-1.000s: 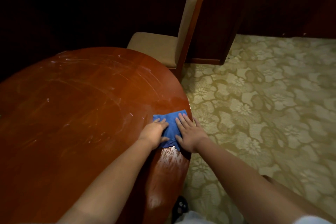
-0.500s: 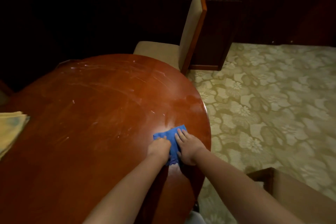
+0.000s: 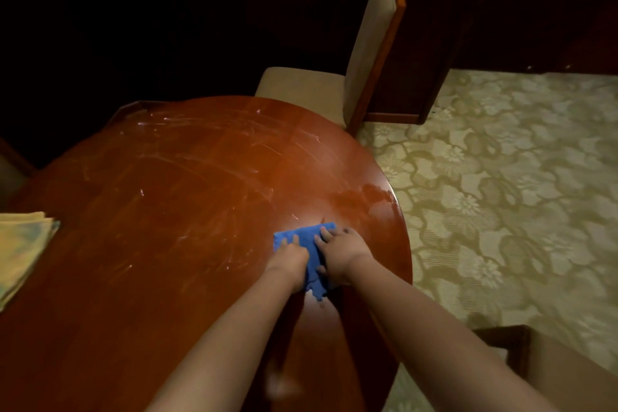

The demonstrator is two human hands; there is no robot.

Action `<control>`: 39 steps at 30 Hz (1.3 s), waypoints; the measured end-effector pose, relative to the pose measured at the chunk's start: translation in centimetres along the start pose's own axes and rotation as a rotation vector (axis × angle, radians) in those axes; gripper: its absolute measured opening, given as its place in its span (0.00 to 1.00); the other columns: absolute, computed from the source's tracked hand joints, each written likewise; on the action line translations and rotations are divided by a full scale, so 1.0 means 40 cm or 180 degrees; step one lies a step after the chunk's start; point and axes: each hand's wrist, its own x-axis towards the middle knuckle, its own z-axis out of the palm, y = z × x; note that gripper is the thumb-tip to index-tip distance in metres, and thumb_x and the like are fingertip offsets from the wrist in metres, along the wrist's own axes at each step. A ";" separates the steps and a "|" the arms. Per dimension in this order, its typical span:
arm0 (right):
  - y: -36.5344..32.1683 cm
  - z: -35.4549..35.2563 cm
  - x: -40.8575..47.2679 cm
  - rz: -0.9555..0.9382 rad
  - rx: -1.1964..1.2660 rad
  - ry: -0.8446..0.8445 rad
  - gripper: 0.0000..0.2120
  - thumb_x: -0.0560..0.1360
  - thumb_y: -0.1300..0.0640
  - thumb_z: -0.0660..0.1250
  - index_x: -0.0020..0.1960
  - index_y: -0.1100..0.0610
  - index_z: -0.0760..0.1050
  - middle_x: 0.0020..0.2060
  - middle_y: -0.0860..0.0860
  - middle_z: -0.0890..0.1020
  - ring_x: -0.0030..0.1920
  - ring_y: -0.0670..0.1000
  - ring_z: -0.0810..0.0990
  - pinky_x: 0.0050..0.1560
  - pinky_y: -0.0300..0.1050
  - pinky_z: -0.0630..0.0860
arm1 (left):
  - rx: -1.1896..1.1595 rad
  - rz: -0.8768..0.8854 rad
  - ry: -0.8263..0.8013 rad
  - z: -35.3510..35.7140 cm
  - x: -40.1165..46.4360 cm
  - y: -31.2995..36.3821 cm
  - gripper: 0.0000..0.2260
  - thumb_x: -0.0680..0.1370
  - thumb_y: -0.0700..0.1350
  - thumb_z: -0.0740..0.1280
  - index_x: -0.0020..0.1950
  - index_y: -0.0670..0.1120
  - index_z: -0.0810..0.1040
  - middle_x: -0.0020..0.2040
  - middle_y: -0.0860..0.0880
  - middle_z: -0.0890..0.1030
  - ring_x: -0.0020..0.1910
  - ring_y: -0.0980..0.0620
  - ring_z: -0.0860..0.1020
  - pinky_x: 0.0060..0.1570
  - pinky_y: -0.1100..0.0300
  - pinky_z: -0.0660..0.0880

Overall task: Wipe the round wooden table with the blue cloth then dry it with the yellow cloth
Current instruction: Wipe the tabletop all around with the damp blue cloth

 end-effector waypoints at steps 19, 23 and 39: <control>0.091 -0.059 0.026 -0.0372 -0.0244 -0.0155 0.17 0.81 0.49 0.56 0.64 0.55 0.74 0.61 0.54 0.76 0.61 0.55 0.74 0.55 0.50 0.76 | -0.0127 0.0562 0.0027 -0.017 0.035 -0.023 0.23 0.79 0.39 0.61 0.75 0.42 0.64 0.78 0.42 0.45 0.77 0.42 0.48 0.72 0.51 0.58; 0.109 -0.070 0.041 -0.0392 -0.0251 -0.0189 0.20 0.81 0.55 0.57 0.72 0.54 0.66 0.72 0.53 0.67 0.68 0.55 0.66 0.60 0.50 0.72 | -0.0322 0.0584 0.0068 -0.046 0.072 -0.047 0.21 0.79 0.39 0.62 0.73 0.43 0.68 0.79 0.44 0.46 0.77 0.45 0.48 0.72 0.52 0.60; 0.101 -0.004 -0.015 -0.0074 0.0180 0.0063 0.26 0.82 0.47 0.52 0.78 0.52 0.51 0.78 0.52 0.52 0.74 0.55 0.56 0.65 0.51 0.67 | -0.0014 0.0637 0.0059 -0.072 0.038 0.003 0.17 0.81 0.46 0.58 0.69 0.42 0.72 0.78 0.41 0.53 0.76 0.43 0.54 0.70 0.52 0.58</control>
